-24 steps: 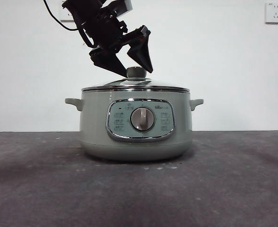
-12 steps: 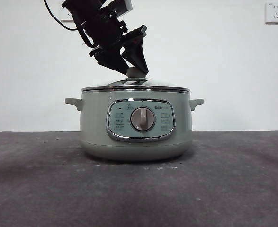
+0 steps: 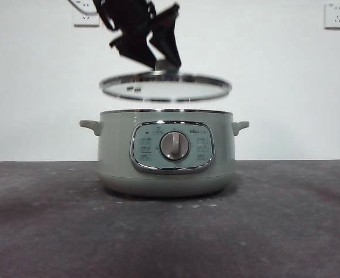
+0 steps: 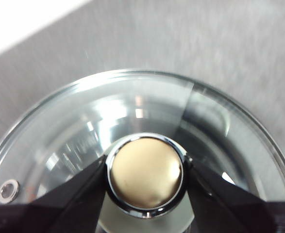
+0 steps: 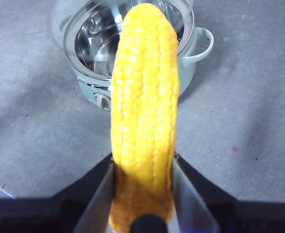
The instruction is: Pick up the corn,open the lid,put the corn in the pot,close the lid
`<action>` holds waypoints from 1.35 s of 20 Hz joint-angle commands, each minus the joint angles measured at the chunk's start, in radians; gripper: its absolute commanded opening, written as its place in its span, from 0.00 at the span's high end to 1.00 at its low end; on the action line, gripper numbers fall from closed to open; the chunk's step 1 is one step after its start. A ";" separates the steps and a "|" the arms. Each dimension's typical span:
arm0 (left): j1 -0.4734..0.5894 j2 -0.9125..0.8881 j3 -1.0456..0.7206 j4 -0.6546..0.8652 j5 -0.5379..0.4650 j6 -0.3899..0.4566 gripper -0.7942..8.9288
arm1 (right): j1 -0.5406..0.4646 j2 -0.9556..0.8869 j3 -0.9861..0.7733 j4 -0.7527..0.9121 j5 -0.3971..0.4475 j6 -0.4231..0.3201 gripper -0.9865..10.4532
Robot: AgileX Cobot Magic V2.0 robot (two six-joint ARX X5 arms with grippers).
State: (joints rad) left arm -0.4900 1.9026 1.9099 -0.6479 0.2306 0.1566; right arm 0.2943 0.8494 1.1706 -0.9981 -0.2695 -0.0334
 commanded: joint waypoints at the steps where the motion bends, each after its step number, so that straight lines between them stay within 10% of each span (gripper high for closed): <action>1: 0.003 -0.019 0.086 -0.037 0.013 -0.002 0.93 | 0.001 0.000 -0.002 0.014 -0.003 0.007 0.92; 16: 0.165 -0.370 0.081 -0.306 0.065 0.080 0.92 | 0.001 0.346 0.039 0.364 -0.135 0.060 0.92; 27: 0.286 -0.854 -0.484 -0.225 0.092 0.068 0.92 | 0.150 0.929 0.604 0.277 -0.093 0.055 0.92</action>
State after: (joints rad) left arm -0.2077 1.0706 1.4147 -0.9203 0.3084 0.2203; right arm 0.4412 1.7596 1.7695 -0.7216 -0.3649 0.0151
